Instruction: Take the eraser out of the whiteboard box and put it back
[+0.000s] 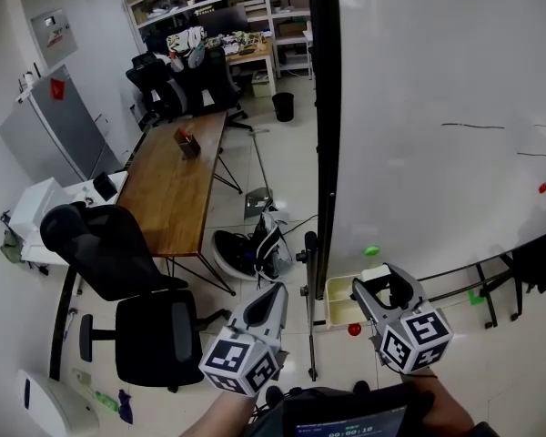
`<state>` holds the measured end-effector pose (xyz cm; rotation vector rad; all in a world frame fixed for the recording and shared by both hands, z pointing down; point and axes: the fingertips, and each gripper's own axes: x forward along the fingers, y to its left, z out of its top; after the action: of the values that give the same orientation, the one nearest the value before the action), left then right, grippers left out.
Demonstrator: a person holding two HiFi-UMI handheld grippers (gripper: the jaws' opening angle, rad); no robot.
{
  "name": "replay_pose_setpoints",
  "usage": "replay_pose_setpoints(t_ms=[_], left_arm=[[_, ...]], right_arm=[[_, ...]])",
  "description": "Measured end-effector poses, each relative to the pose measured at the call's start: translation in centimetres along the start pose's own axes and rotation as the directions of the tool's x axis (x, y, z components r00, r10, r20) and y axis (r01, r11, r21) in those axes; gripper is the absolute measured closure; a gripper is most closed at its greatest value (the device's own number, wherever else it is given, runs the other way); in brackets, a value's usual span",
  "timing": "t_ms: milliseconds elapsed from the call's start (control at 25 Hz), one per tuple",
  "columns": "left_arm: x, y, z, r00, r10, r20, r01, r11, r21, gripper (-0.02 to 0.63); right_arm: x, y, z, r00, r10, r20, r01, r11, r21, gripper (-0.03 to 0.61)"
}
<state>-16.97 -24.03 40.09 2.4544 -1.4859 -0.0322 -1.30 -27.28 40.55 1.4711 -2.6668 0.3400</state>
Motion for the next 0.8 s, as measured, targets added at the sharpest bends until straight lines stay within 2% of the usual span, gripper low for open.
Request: replay_pose_setpoints(t_ms=[240,640,800], left_arm=[[-0.3,-0.2,-0.6,1.000,0.001,-0.008,-0.001,1.000,-0.004,0.592],[-0.2,-0.1,-1.5,1.000,0.006,-0.030,-0.006,1.000,-0.002,0.592],[0.0,-0.1,-1.3,1.000,0.005,-0.031,-0.005,1.000,0.001,0.592]], right_arm=[[-0.1,-0.8,-0.2,0.999,-0.019,0.029,0.019,1.000,-0.006,0.285],[0.6,-1.3,-0.7,1.000,-0.027,0.014,0.027,1.000,0.006,0.285],[1.2,-1.3,-1.8,1.000,-0.015,-0.022,0.015,1.000,0.003,0.285]])
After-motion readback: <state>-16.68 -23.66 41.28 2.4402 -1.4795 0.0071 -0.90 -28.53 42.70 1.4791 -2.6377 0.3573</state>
